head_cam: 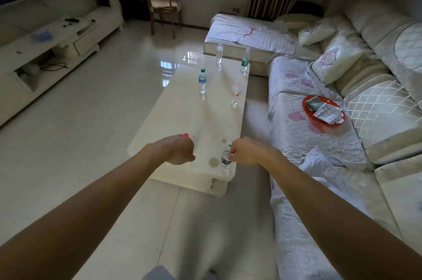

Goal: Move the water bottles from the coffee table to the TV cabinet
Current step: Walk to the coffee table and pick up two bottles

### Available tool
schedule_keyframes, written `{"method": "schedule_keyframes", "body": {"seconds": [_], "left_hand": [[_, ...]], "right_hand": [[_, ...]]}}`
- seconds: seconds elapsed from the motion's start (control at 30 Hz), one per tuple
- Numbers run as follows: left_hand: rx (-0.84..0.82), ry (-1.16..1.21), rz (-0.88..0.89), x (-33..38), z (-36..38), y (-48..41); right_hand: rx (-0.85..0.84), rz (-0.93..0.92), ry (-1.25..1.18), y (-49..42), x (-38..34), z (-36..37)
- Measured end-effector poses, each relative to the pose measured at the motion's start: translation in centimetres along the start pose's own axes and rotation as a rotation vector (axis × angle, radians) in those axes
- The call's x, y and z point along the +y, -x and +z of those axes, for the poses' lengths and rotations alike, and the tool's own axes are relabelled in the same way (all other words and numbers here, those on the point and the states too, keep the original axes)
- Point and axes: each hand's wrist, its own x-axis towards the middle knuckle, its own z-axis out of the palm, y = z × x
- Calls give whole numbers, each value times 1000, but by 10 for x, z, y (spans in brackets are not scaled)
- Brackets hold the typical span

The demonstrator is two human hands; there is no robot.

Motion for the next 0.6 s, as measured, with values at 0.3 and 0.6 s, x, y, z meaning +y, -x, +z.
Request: {"method": "schedule_keyframes", "body": {"seconds": [0.3,0.6], "left_hand": [[-37,24,17,-50,-20,-84],[-89,33,163,-114,-54,-187]], "right_hand": [[-74,40,-48,-80,2,-15],[-86,129,-58,-176,-9,-35]]}}
